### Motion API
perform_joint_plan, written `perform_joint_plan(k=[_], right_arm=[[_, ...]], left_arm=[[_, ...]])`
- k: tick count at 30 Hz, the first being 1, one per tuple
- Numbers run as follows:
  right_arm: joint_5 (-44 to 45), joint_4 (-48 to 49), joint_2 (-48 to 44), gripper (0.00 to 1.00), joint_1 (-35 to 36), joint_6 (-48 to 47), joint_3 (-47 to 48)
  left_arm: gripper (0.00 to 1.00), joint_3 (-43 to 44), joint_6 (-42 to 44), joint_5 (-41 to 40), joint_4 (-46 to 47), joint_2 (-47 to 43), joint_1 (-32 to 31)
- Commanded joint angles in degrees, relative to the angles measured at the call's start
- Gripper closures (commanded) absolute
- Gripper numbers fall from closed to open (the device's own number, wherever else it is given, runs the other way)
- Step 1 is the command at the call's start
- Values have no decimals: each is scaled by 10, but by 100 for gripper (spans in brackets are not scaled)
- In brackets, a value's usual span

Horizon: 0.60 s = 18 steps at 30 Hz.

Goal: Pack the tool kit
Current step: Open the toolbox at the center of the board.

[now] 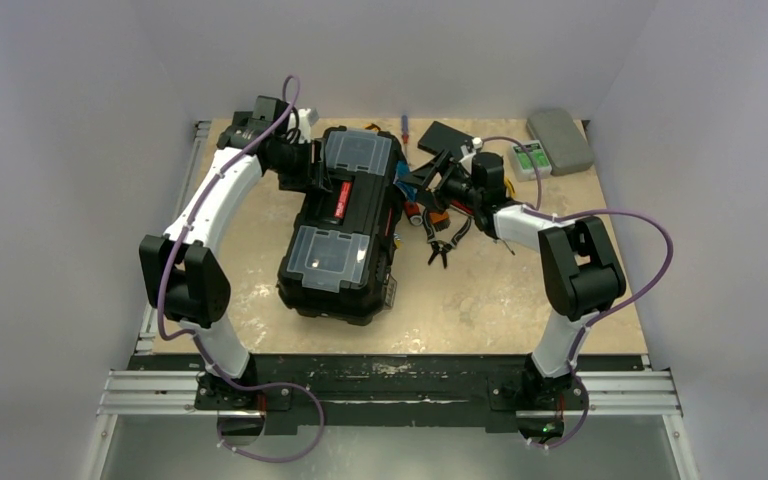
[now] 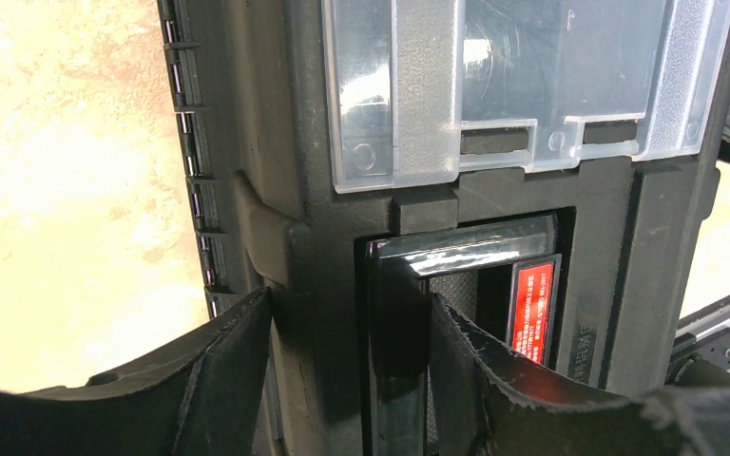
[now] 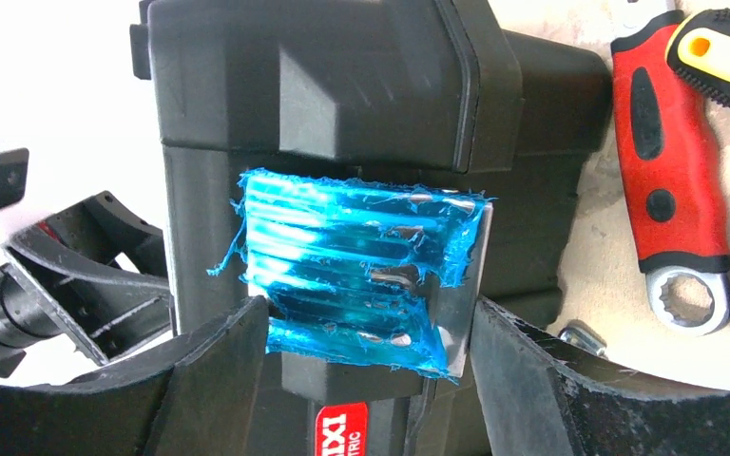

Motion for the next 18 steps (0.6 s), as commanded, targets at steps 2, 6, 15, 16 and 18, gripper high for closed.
perform_joint_plan(k=[2,6,15,16,18], right_arm=[[-2,35,-22,32,11,20,42],[-17,45,-23,38,19,25,52],[-67,70,-54,36,10,17,49],[-59,55,-60,32,7,10,44],[-41,33,-72,25,-2,-4,28]], left_arm=[[66,-34,26,-52,-68,29,-12],[66,-34,26,-52,-69,28,-15],[67,-34,28,-54,-68,20,-15],[68,-34,28,-54,-69,19,-16],[68,-34,28,-55,-68,17,-16]])
